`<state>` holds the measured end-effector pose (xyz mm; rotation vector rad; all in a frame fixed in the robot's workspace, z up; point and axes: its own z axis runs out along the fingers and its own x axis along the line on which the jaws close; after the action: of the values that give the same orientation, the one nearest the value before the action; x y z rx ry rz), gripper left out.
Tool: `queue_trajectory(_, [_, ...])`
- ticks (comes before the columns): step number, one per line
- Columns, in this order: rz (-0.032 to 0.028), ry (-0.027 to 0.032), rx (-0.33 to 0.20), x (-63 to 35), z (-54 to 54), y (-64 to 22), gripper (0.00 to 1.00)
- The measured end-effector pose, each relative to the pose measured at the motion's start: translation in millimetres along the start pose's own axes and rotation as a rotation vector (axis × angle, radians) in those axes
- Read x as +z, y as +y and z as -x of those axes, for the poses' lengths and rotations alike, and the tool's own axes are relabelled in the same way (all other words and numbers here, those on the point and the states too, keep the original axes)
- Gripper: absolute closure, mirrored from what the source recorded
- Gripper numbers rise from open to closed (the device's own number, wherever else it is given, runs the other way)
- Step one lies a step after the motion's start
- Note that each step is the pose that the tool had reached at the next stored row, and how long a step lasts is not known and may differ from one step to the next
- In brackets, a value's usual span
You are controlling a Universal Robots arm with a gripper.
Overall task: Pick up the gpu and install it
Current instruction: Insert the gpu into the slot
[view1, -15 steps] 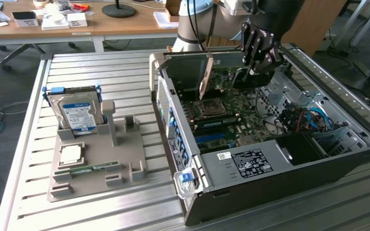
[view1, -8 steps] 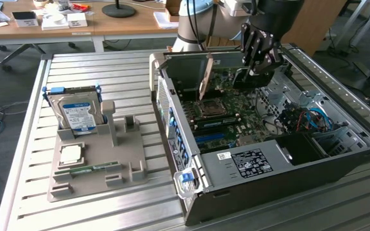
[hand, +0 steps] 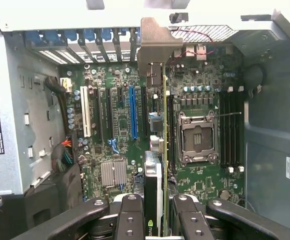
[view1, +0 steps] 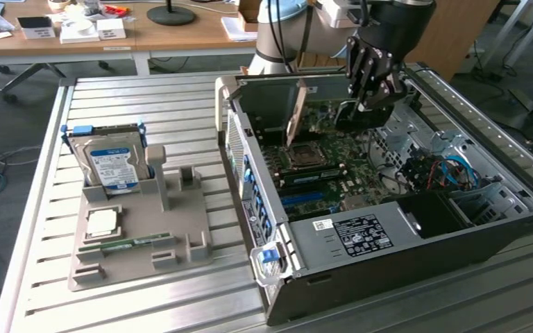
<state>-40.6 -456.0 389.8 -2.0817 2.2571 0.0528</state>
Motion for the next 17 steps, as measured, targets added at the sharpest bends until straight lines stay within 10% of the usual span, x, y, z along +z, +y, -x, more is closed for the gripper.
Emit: queue_trajectory(17, [-0.0001,-0.0002,0.0,3.3,-0.2,0.4,0.73])
